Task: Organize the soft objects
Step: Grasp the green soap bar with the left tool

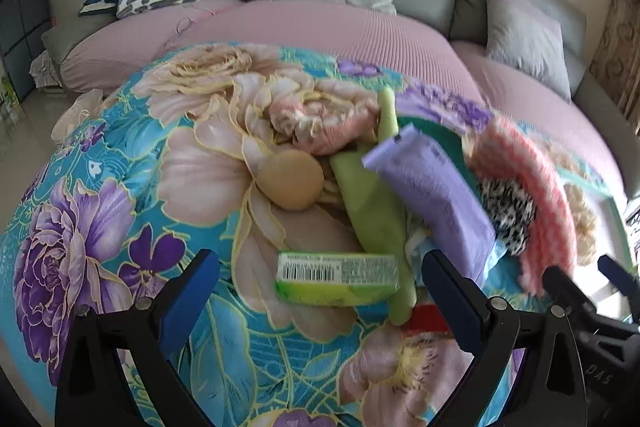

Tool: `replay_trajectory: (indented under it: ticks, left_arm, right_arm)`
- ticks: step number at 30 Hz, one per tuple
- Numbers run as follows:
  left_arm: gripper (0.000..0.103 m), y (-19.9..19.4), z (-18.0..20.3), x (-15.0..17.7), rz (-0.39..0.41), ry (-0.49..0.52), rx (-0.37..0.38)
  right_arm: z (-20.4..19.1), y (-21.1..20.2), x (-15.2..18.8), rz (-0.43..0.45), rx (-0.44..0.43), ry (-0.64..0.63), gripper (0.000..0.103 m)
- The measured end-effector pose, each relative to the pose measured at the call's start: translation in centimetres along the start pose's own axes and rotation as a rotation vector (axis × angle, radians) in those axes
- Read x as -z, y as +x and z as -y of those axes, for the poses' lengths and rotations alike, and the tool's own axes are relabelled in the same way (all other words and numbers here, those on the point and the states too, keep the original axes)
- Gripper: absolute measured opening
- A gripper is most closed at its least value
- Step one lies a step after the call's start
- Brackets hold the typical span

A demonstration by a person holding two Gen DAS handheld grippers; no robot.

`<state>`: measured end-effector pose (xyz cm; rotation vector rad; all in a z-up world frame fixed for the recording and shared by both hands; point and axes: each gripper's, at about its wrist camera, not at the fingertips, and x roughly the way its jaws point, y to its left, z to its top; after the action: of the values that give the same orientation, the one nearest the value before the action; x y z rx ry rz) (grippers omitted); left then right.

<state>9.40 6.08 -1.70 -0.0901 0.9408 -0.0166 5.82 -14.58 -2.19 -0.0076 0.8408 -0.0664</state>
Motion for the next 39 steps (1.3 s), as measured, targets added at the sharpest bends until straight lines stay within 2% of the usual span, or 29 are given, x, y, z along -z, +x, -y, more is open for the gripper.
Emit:
replay_trajectory:
  ticks: [4, 9, 14, 16, 18, 26, 29, 39]
  left_arm:
    - [0.101, 0.8, -0.2, 0.3, -0.047, 0.004, -0.051]
    - [0.101, 1.1, -0.8, 0.5, -0.067, -0.035, -0.034]
    - [0.100, 2.0, -0.4, 0.5, -0.072, -0.018, -0.048]
    - [0.097, 2.4, -0.4, 0.4, -0.074, -0.020, -0.034]
    - [0.085, 2.7, -0.4, 0.4, -0.075, -0.030, -0.013]
    - [0.079, 3.4, -0.3, 0.3, -0.086, -0.039, 0.018]
    - [0.068, 3.4, -0.4, 0.3, -0.090, -0.042, 0.042]
    - [0.067, 2.6, -0.5, 0.1, -0.085, -0.034, 0.037]
  right_arm:
    - [-0.1, 0.2, 0.1, -0.008, -0.001, -0.011, 0.103]
    - [-0.1, 0.5, 0.4, -0.026, -0.001, -0.022, 0.103]
    - [-0.1, 0.6, 0.5, -0.032, 0.002, -0.027, 0.103]
    - [-0.1, 0.6, 0.5, -0.032, 0.003, -0.026, 0.103]
    - [-0.1, 0.6, 0.5, -0.035, 0.005, -0.027, 0.103]
    - [-0.4, 0.9, 0.6, -0.047, 0.003, -0.037, 0.103]
    - [-0.5, 1.0, 0.6, -0.051, 0.004, -0.041, 0.103]
    - [-0.9, 1.0, 0.8, -0.059, 0.010, -0.052, 0.103]
